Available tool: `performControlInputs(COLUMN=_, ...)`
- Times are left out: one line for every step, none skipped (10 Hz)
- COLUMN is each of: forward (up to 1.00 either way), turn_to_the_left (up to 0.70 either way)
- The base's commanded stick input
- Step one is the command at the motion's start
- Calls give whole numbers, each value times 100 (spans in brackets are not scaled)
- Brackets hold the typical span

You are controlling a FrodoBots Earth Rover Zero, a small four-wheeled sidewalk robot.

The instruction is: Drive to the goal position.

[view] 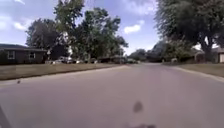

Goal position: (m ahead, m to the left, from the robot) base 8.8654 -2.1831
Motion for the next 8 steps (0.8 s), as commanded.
performControlInputs(forward=100, turn_to_the_left=0)
performControlInputs(forward=100, turn_to_the_left=0)
performControlInputs(forward=100, turn_to_the_left=0)
performControlInputs(forward=100, turn_to_the_left=0)
performControlInputs(forward=100, turn_to_the_left=0)
performControlInputs(forward=100, turn_to_the_left=0)
performControlInputs(forward=100, turn_to_the_left=0)
performControlInputs(forward=100, turn_to_the_left=0)
